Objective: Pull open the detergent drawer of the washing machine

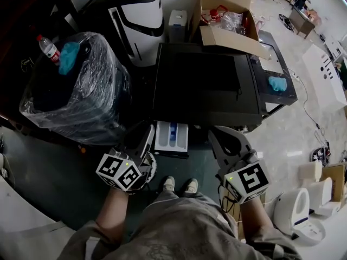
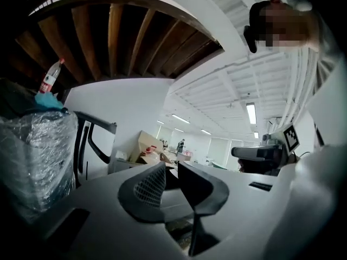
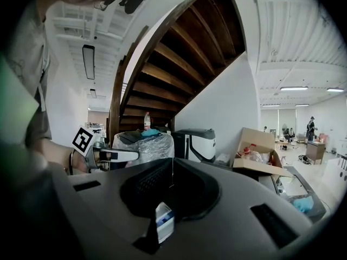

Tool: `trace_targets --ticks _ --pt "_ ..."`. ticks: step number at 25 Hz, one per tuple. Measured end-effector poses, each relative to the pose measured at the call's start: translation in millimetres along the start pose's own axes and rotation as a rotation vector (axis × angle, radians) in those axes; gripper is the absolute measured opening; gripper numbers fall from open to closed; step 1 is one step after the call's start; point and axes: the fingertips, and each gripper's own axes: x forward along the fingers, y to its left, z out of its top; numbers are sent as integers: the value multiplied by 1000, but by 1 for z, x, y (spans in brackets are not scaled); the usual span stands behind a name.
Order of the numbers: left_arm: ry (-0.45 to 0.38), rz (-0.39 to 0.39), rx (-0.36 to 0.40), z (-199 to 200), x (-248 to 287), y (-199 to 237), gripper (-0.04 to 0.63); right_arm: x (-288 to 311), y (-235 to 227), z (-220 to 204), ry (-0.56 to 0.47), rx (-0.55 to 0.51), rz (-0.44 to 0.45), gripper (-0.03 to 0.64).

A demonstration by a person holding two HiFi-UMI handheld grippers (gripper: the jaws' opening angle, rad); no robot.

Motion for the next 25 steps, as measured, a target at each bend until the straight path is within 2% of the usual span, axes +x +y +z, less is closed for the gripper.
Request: trace_targets --ticks 5,8,11,16,25 --pt "-30 -13 59 44 3 -16 45 -11 -9 14 -41 -7 -27 31" --pt "-51 -6 141 67 1 -25 32 -15 -13 21 -65 -14 -40 31" --pt "-59 -2 186 82 -3 -32 28 -21 -13 31 -95 -22 -34 31" --pt "-44 0 269 91 -3 -43 26 -31 -17 42 -122 -32 -53 31" --pt "-12 -24 305 85 7 -50 23 -36 -29 44 -119 -32 -85 31"
